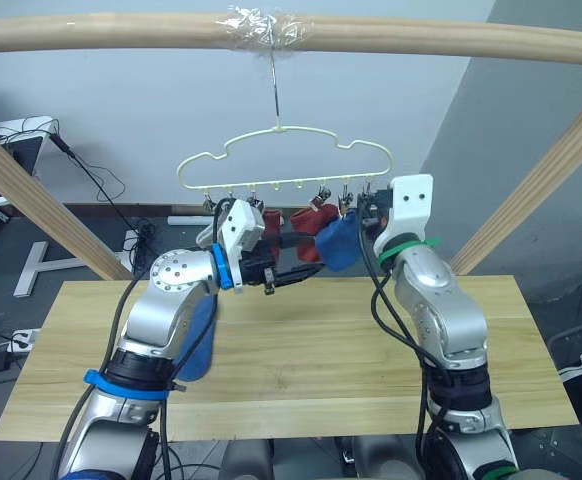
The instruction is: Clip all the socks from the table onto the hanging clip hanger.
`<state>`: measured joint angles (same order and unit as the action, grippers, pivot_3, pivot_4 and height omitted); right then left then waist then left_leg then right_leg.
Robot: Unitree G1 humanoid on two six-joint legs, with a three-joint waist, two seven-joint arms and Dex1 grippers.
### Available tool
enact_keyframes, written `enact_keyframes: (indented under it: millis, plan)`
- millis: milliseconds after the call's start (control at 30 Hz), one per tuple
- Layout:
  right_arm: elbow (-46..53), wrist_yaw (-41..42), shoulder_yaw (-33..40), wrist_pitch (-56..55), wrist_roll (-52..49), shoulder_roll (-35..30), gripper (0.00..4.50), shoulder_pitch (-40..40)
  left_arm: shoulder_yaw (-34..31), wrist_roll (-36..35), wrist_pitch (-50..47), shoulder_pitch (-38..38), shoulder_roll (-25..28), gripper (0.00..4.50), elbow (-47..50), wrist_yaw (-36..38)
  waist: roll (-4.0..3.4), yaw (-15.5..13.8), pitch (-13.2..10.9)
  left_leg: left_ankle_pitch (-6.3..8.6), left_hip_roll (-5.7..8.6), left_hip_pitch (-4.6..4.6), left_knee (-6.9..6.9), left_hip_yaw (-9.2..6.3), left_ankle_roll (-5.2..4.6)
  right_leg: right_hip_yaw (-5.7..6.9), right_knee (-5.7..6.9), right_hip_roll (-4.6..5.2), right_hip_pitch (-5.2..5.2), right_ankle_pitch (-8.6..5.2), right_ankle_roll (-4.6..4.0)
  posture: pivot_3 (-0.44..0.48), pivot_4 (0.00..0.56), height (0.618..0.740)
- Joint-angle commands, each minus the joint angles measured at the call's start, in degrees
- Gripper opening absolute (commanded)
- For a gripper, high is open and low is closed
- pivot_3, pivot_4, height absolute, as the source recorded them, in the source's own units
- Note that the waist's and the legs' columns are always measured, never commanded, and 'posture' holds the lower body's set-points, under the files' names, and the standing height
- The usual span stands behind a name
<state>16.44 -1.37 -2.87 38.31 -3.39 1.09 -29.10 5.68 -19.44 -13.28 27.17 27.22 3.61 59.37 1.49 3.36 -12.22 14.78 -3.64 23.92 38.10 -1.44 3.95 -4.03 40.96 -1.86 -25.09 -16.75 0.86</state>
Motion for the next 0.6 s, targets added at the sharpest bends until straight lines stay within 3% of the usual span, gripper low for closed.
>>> enact_keyframes:
  millis: [33, 600]
  plan:
    - [0.0, -0.4, 1.2, -1.6, -0.6, 0.9, 1.91, -2.4, -1.8, -2.5, -0.2, 1.1, 0.2, 2.71, 0.8, 0.6, 0.00, 0.0, 0.0, 0.00, 0.00, 0.00, 0.00, 0.01, 0.00, -0.01, 0.00, 0.00, 0.00, 0.00, 0.00, -0.048, 0.204, 0.694]
    - [3.8, -0.5, -0.1, 1.4, -0.1, 2.7, 1.91, 0.0, -1.5, -2.3, -0.5, 0.5, 0.7, 2.71, 1.5, 1.1, 0.00, 0.0, 0.0, 0.00, 0.00, 0.01, 0.00, 0.00, 0.00, 0.00, 0.00, 0.00, -0.01, 0.01, -0.01, -0.048, 0.206, 0.694]
